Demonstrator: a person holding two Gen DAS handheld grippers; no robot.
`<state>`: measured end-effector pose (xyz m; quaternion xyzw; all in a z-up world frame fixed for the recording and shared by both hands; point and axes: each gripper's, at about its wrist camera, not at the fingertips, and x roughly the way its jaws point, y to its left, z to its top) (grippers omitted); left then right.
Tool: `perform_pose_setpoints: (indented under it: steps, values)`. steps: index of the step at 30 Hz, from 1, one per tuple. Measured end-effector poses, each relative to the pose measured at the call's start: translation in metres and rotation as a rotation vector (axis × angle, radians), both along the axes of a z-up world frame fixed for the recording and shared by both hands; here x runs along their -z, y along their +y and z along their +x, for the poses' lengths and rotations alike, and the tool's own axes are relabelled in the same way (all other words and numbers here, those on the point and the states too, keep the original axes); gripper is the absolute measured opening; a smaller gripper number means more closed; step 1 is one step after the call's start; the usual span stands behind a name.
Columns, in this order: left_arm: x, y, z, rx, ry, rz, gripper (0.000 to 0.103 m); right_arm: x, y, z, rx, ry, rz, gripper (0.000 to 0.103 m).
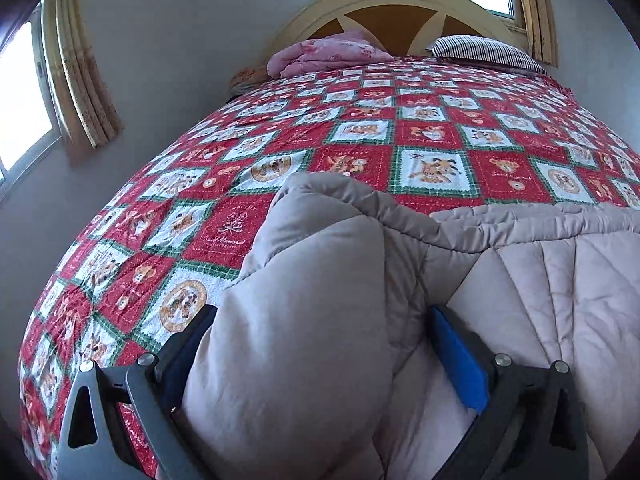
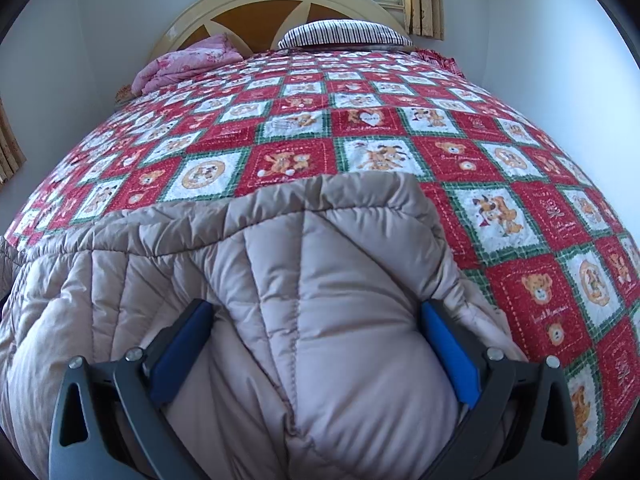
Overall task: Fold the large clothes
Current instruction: 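Open both tools and press the folded jacket flat, then grasp the folded jacket with the left tool and lift it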
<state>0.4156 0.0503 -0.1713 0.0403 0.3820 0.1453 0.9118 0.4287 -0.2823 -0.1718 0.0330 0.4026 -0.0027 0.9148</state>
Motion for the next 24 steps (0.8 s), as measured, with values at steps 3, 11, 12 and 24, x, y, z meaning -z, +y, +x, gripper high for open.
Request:
perform_pose_setpoints:
  steps: [3,11,12,24]
  values:
    - [0.002,0.001,0.004,0.000,-0.002,-0.013,0.102,-0.016,0.000,-0.009,0.033,-0.017,-0.026,0.096]
    - [0.002,-0.001,-0.002,-0.002,-0.008,-0.013,0.102,-0.077,0.061,-0.058,-0.088,-0.173,0.232,0.099]
    - [0.001,-0.001,-0.002,-0.002,-0.010,-0.014,0.102,-0.068,0.072,-0.056,-0.120,-0.151,0.220,0.099]
    - [-0.031,0.029,-0.044,0.067,-0.019,-0.208,0.102,-0.003,0.101,-0.045,-0.162,-0.069,0.059,0.103]
